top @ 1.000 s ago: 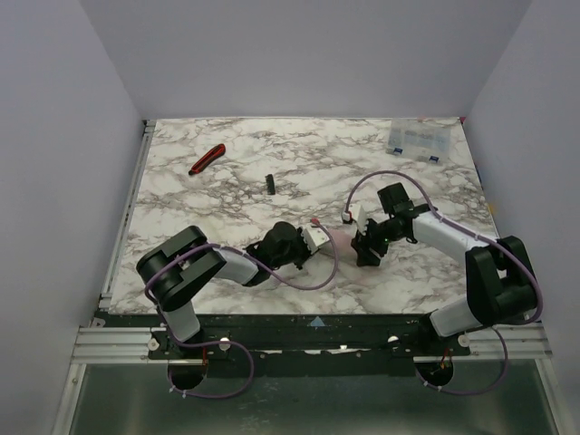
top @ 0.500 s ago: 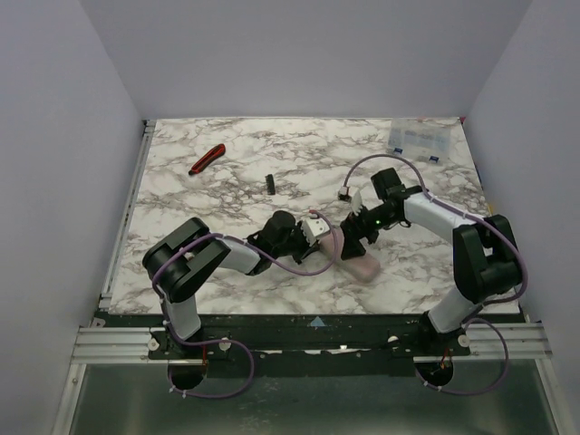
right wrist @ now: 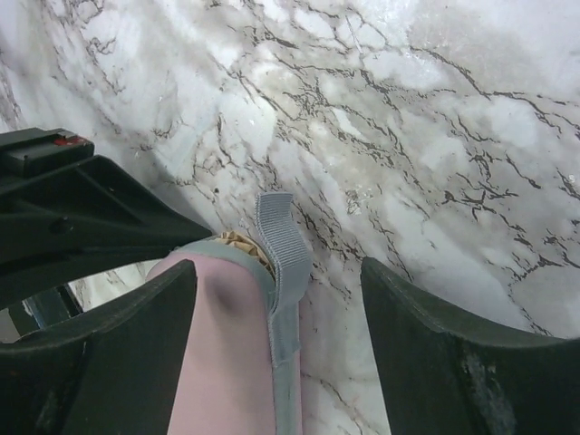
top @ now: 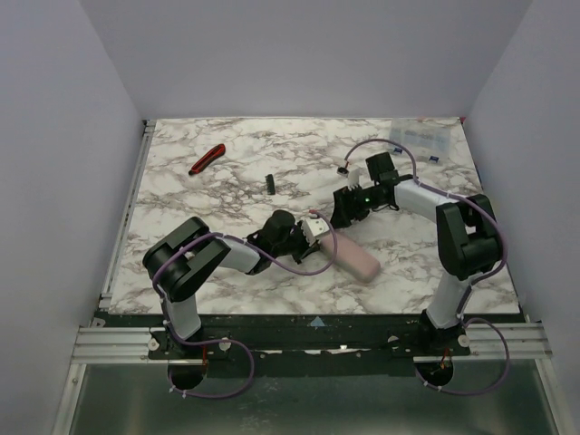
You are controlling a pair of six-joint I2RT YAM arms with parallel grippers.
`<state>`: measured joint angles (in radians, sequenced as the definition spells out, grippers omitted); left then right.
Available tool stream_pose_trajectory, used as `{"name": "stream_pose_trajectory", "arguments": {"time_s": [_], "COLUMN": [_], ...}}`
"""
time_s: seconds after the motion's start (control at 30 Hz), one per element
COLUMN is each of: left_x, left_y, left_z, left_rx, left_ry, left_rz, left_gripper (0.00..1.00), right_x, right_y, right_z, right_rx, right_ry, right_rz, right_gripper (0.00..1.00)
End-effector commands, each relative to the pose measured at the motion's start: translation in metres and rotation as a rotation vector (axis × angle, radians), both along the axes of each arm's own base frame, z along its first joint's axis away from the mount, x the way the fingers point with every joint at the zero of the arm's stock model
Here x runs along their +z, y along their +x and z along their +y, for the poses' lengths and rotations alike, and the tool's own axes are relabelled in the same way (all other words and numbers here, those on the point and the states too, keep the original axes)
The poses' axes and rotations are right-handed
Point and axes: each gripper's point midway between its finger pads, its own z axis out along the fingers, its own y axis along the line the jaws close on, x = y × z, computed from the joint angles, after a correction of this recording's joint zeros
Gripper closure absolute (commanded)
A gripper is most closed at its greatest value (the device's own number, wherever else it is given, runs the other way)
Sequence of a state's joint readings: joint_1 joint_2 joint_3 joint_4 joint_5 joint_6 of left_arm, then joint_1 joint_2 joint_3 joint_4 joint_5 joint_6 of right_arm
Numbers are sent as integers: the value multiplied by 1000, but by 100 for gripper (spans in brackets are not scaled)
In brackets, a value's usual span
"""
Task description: Open the umbrella
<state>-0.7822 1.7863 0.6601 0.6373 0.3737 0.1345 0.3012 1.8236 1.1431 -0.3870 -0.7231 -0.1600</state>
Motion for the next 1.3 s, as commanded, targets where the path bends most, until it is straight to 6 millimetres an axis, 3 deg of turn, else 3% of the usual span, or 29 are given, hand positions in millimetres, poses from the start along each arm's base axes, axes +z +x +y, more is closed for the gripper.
{"name": "stream_pose_trajectory", "arguments": {"time_s": [0.0, 0.27, 0.4, 0.47, 0.53, 0.97, 1.13, 1.27], "left_x": [6, 6, 8, 9, 10, 4, 6, 4], "left_y": [3, 6, 9, 10, 9, -30, -35, -26], "left_z": [-8, -11, -12, -13, -13, -28, -29, -21], "left_rx": [-27, -22, -16, -15, -19, -74, -72, -49], "left_ry": [-25, -27, -26, -28, -27, 17, 12, 29], "left_rz": [-8, -4, -6, -7, -9, -6, 6, -12], "left_gripper": [100, 100, 100, 100, 100, 100, 100, 100], "right_x": [-4, -31, -47, -51, -52, -32, -30, -22], "right_y": [9, 14, 14, 13, 16, 68, 74, 65], "right_z": [12, 14, 9, 9, 7, -18, -23, -18], "right_rx": [-13, -39, -63, -68, -90, -444, -493, -373], "right_ry": [8, -113, -152, -156, -164, -211, -200, -150], "right_rz": [10, 0, 31, 44, 38, -106, -121, -114], "right_gripper": [26, 38, 55, 71, 99, 100, 100, 100]}}
